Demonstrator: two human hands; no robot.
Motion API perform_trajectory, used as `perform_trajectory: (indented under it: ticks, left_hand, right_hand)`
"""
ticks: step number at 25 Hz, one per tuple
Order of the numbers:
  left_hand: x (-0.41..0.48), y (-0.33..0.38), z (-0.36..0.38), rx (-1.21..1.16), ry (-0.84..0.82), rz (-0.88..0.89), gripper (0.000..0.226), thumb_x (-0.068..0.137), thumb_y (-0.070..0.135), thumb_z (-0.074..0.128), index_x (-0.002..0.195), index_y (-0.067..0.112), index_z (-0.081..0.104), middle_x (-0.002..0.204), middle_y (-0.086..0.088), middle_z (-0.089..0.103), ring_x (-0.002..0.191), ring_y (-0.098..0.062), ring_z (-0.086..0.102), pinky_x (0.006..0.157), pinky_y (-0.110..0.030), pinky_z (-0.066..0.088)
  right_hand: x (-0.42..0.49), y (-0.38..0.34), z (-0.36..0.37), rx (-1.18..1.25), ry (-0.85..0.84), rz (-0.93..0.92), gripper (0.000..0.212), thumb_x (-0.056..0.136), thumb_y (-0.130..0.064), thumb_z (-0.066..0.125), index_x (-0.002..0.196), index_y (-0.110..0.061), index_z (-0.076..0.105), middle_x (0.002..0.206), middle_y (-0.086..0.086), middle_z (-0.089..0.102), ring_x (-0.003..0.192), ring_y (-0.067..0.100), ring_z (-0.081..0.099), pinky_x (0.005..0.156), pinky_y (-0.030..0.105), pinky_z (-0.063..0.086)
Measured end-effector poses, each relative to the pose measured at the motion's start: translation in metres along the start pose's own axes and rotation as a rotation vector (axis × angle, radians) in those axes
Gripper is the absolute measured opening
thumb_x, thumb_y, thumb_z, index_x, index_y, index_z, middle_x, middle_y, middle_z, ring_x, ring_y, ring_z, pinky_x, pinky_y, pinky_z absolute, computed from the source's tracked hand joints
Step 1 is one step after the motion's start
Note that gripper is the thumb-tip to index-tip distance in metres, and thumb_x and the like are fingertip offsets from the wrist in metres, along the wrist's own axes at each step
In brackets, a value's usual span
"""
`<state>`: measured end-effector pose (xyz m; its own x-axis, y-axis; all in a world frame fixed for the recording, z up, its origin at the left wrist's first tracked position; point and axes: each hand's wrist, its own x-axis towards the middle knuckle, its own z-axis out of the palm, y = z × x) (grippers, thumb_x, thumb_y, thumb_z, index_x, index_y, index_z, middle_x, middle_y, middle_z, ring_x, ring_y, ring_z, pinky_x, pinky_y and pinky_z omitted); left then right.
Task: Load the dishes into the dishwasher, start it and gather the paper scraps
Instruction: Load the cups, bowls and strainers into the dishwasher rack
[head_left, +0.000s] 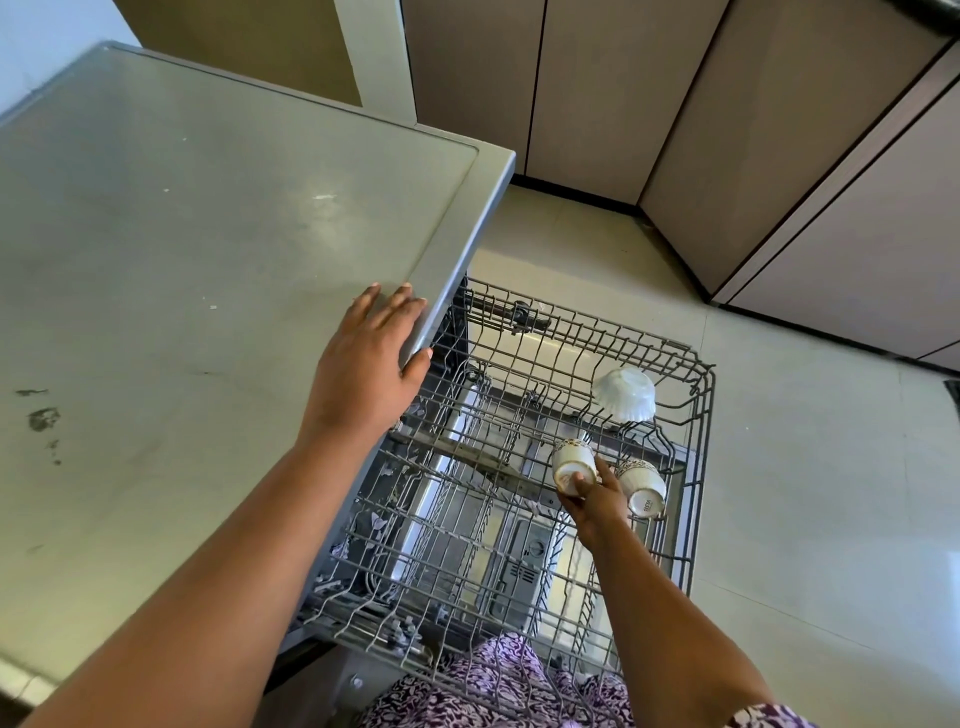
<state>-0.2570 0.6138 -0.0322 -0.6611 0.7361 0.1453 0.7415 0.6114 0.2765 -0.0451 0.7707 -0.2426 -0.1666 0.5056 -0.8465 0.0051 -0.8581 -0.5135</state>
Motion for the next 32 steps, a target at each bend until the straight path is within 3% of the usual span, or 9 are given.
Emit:
perform_trajectory:
  ticks: [5,9,12,15,17,20,22,25,32]
  left_hand:
    - [0.000,0.000,-0.001,-0.011,0.008,-0.001,0.049,0.088,0.024,0.061,0.133,0.009,0.049,0.143,-0.007,0.045,0.138,-0.031,0.031,0.109,-0.040,0.028]
    - [0.000,0.000,0.000,-0.008,0.012,0.004,0.048,0.088,0.023,0.061,0.133,0.008,0.050,0.143,-0.009,0.046,0.137,-0.032,0.032,0.110,-0.042,0.028]
    - [0.000,0.000,0.001,-0.012,0.017,0.006,0.048,0.087,0.023,0.061,0.132,0.008,0.051,0.142,-0.008,0.046,0.137,-0.032,0.033,0.111,-0.044,0.030]
    - [0.000,-0.002,0.002,-0.009,0.016,0.007,0.048,0.087,0.023,0.061,0.132,0.009,0.051,0.142,-0.008,0.047,0.137,-0.032,0.033,0.110,-0.042,0.029]
    - [0.000,-0.002,0.002,-0.007,0.021,0.010,0.048,0.087,0.023,0.061,0.132,0.008,0.051,0.142,-0.009,0.047,0.137,-0.032,0.033,0.110,-0.041,0.029]
    - [0.000,-0.001,0.002,-0.005,0.019,0.009,0.048,0.087,0.023,0.061,0.132,0.009,0.051,0.142,-0.009,0.047,0.137,-0.032,0.033,0.110,-0.040,0.028]
    - [0.000,-0.001,0.003,-0.006,0.016,0.009,0.048,0.087,0.023,0.061,0.132,0.009,0.051,0.142,-0.008,0.046,0.137,-0.032,0.032,0.109,-0.039,0.028]
    - [0.000,-0.001,0.002,-0.009,0.014,0.003,0.048,0.087,0.024,0.061,0.132,0.010,0.051,0.143,-0.007,0.046,0.138,-0.031,0.032,0.109,-0.040,0.029]
    - [0.000,-0.002,0.002,-0.015,0.019,0.001,0.048,0.087,0.023,0.062,0.132,0.009,0.051,0.142,-0.007,0.047,0.138,-0.030,0.032,0.108,-0.040,0.031]
  right_hand:
    - [-0.003,0.001,0.002,-0.101,-0.007,-0.026,0.075,0.075,0.014,0.064,0.135,-0.026,0.044,0.129,0.018,0.046,0.097,0.033,0.057,0.088,0.045,0.052]
    - [-0.005,0.004,0.010,-0.178,-0.006,-0.094,0.079,0.072,0.005,0.073,0.136,-0.029,0.042,0.120,0.013,0.051,0.088,0.025,0.059,0.072,0.035,0.053]
    - [-0.006,0.005,0.015,-0.223,0.090,-0.122,0.071,0.073,-0.006,0.076,0.134,-0.028,0.047,0.117,0.009,0.055,0.087,0.022,0.060,0.081,0.040,0.055]
    - [-0.010,0.004,0.027,-0.487,0.252,-0.281,0.062,0.068,-0.023,0.078,0.124,-0.033,0.053,0.118,0.009,0.058,0.092,0.023,0.059,0.090,0.040,0.052]
    - [-0.018,0.003,0.035,-0.720,0.278,-0.377,0.063,0.066,-0.030,0.077,0.123,-0.037,0.051,0.113,0.008,0.049,0.096,0.026,0.055,0.089,0.037,0.051]
    - [-0.025,0.006,0.044,-1.031,0.237,-0.486,0.063,0.069,-0.029,0.075,0.125,-0.037,0.048,0.110,0.007,0.039,0.102,0.026,0.049,0.086,0.031,0.046]
    - [-0.020,0.008,0.050,-1.173,0.214,-0.504,0.061,0.073,-0.028,0.071,0.128,-0.038,0.046,0.118,0.010,0.039,0.109,0.028,0.045,0.090,0.034,0.047]
    - [-0.009,0.006,0.054,-1.311,0.179,-0.412,0.058,0.087,-0.023,0.057,0.138,-0.038,0.036,0.132,0.015,0.040,0.118,0.030,0.044,0.097,0.039,0.043]
    - [-0.006,0.019,0.038,-1.464,0.088,-0.473,0.071,0.089,-0.008,0.053,0.143,-0.042,0.024,0.143,0.017,0.030,0.114,0.029,0.052,0.089,0.036,0.049]
